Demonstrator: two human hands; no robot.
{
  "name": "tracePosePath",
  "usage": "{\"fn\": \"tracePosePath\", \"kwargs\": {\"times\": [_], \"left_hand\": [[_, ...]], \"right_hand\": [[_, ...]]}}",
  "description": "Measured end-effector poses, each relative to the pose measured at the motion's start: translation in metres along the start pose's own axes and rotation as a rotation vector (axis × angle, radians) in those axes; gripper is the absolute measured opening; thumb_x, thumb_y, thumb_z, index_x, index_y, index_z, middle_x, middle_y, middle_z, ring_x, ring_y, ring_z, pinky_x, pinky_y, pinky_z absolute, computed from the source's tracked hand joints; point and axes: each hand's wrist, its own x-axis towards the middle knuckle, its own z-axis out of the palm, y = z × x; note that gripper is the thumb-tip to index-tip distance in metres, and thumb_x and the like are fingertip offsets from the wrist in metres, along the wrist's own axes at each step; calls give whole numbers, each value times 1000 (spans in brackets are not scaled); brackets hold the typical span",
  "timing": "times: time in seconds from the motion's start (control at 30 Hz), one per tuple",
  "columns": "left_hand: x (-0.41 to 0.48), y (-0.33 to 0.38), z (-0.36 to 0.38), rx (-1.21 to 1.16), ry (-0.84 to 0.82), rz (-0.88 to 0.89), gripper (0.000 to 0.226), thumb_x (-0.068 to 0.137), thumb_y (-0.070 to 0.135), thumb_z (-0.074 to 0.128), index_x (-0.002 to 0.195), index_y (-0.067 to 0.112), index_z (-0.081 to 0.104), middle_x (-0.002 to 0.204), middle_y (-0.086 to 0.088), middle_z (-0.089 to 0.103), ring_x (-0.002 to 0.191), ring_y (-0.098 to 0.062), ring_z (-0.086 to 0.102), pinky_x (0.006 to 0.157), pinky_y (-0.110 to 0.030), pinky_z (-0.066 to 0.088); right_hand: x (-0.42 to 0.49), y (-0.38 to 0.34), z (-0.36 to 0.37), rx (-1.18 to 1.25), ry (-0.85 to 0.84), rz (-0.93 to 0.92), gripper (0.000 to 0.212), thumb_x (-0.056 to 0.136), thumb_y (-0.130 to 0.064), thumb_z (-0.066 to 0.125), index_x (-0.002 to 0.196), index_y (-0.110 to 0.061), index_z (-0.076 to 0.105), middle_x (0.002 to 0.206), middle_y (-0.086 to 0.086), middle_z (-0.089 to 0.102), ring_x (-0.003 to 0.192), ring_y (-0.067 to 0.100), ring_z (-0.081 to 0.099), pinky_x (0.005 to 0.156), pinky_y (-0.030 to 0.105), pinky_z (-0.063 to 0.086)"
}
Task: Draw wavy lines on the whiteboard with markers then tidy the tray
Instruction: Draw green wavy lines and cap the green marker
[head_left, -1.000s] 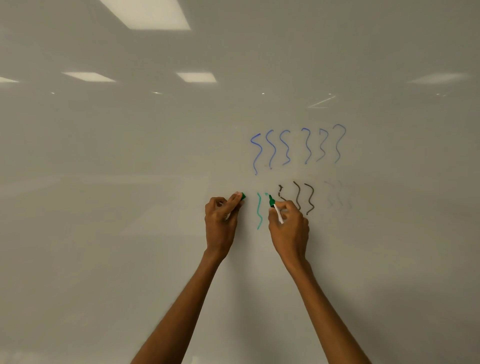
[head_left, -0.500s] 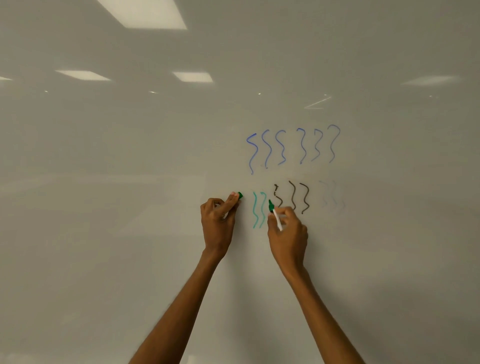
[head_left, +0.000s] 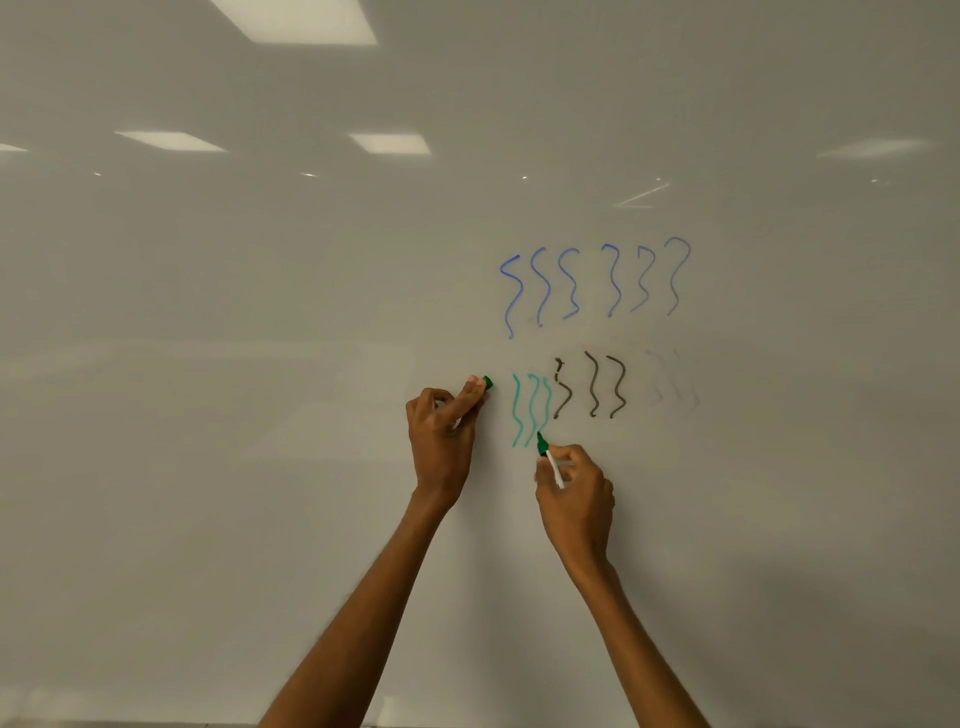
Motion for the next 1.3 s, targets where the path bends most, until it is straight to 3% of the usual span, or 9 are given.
{"fn": "tracePosePath", "kwargs": {"times": [0.13,0.23,0.3,0.4,0.5,0.63,0.87,1.17,1.3], "left_hand": [[2,1,-2,-5,-30,-28,31,85,16,73,115,24,71,84,0,58,82,-19,46,73,-7,33],[-1,6,-9,-55,-51,-57,28,87,16,71,115,22,71,88,0,59,84,-15,51,72,-15,42],[-11,11,-18,-115,-74,-58,27,89,13,70,115,19,71,93,0,63,85,-7,57,73,-15,46],[-32,19,-38,-209,-152,-71,24,89,12,69,112,18,73,101,5,71,92,-2,64,81,-14,49],[-51,23,-58,-326,-249,-210,20,88,12,70,106,18,75,101,11,74,97,-3,68,86,-24,54],[-62,18,-81,-422,-338,-348,19,85,10,73,104,12,76,98,6,76,93,-12,71,84,-30,57],[-65,15,-99,-431,-409,-350,19,83,7,74,102,9,76,98,3,76,95,-11,71,85,-21,54],[-72,16,-100,-317,-627,-278,19,84,10,73,103,12,76,97,7,75,90,-6,70,83,-20,54],[-76,14,-102,-359,-675,-327,20,82,10,74,102,7,75,94,-2,76,85,-12,73,81,-23,56]], "right_hand": [[-7,8,-1,14,-40,34,16,88,-27,68,103,-26,64,95,-2,71,89,20,67,74,43,59],[-4,0,-9,118,-71,12,16,89,-32,66,103,-31,60,97,-4,72,90,13,67,69,27,56],[-4,-10,-15,156,-130,-29,17,89,-34,66,103,-30,58,94,-5,72,78,9,68,61,23,55],[-5,-20,-25,187,-253,-87,16,88,-34,68,101,-30,60,89,-7,73,65,11,69,55,26,58],[-5,-20,-34,124,-336,-155,13,86,-37,70,98,-36,65,88,-14,71,70,10,69,60,25,59],[-5,-16,-42,-19,-409,-196,13,82,-42,73,93,-44,68,85,-17,71,74,6,68,64,30,60],[-19,-20,-46,-74,-522,-212,10,80,-38,75,89,-40,72,84,-19,71,76,1,65,62,20,52],[-21,-14,-48,-136,-645,-226,16,79,-32,78,94,-31,75,85,-13,73,79,7,67,72,29,59],[-26,-7,-49,-102,-689,-206,14,80,-24,78,94,-27,76,89,-12,74,87,5,69,79,24,56]]}}
